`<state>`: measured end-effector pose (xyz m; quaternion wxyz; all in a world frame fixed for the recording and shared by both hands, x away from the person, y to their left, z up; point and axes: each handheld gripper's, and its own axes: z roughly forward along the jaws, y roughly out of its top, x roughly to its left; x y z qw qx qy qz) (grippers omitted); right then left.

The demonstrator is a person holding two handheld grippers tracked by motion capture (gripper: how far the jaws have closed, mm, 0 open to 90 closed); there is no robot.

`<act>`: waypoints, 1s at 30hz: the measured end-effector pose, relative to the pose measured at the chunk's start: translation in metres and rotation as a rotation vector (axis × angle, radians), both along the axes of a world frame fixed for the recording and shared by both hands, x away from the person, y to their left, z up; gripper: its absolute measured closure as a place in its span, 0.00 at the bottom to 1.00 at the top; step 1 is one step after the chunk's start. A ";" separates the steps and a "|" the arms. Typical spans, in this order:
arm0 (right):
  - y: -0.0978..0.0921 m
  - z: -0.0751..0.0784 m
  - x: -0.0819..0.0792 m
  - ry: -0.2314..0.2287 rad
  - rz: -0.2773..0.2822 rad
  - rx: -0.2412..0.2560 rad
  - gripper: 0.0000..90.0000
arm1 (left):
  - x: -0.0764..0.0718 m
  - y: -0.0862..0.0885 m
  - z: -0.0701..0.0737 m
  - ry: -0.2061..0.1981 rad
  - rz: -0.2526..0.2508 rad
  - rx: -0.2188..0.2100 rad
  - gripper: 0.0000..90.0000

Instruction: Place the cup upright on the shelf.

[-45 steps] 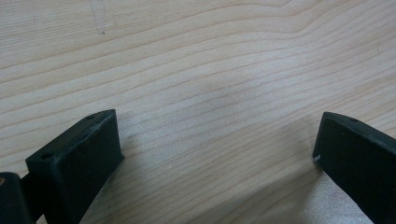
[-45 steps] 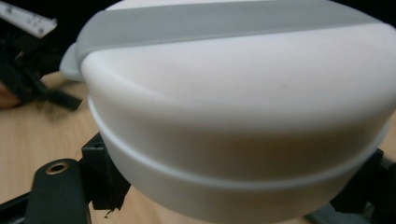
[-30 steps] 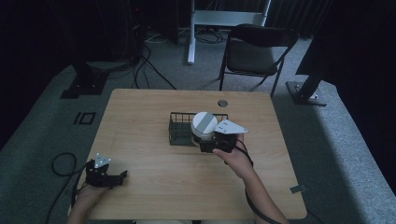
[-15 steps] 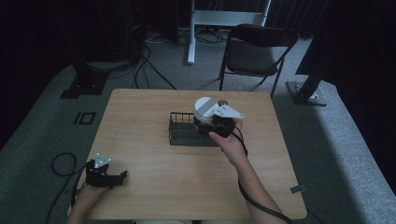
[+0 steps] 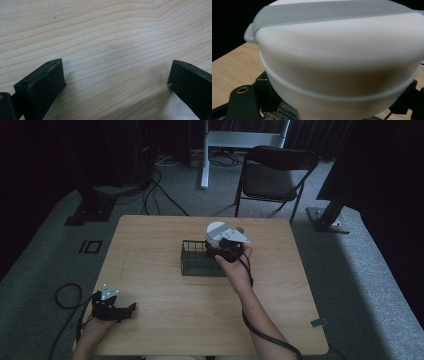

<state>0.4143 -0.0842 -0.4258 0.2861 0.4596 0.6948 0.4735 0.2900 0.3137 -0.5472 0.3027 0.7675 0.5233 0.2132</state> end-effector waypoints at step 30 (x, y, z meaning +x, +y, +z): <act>0.024 -0.038 0.019 0.115 -0.112 -0.025 0.20 | 0.000 0.000 0.000 0.001 -0.001 0.001 0.01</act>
